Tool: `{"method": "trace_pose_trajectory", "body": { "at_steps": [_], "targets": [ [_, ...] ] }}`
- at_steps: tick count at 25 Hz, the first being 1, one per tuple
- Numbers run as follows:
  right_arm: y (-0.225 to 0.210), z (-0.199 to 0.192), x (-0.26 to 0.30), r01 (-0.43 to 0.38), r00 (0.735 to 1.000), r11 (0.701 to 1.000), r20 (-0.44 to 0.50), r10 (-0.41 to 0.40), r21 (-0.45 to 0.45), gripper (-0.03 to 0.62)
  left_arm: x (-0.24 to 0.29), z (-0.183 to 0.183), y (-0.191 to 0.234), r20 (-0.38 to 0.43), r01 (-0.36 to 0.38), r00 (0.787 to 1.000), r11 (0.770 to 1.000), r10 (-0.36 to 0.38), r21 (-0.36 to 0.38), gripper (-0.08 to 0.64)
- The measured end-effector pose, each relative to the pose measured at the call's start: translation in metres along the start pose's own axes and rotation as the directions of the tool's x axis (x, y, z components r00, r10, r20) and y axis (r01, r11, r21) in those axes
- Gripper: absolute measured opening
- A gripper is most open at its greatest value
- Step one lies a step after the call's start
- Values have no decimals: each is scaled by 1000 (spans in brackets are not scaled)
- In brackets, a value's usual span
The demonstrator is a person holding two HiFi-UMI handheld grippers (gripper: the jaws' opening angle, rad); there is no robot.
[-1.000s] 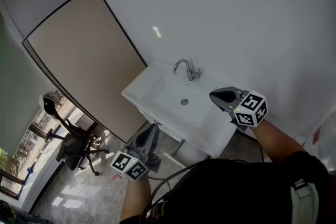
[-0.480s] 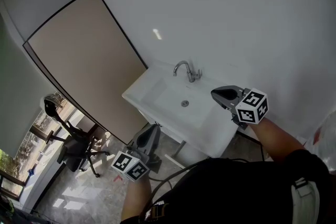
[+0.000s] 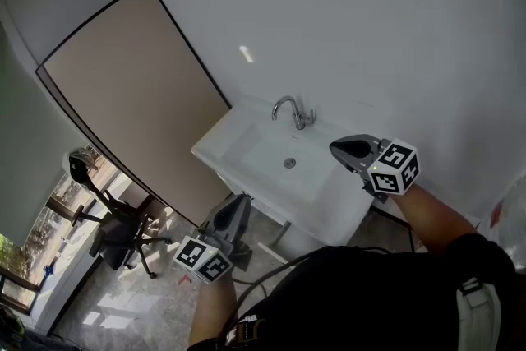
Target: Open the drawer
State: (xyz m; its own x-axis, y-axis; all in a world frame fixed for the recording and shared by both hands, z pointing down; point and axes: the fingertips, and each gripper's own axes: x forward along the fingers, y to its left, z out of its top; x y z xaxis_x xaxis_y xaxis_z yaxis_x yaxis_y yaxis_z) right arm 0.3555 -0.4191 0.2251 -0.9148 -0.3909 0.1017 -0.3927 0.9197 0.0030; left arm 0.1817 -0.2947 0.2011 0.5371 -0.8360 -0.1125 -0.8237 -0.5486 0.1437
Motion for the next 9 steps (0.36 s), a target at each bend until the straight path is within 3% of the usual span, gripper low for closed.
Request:
{"method": "trace_pose_trajectory", "body": {
  "at_steps": [9],
  "targets": [
    [0, -4, -7, 1, 1000, 1000, 2, -1, -6, -3, -1, -2, -5, 2, -3, 1000, 1000, 3, 7, 0]
  ]
}}
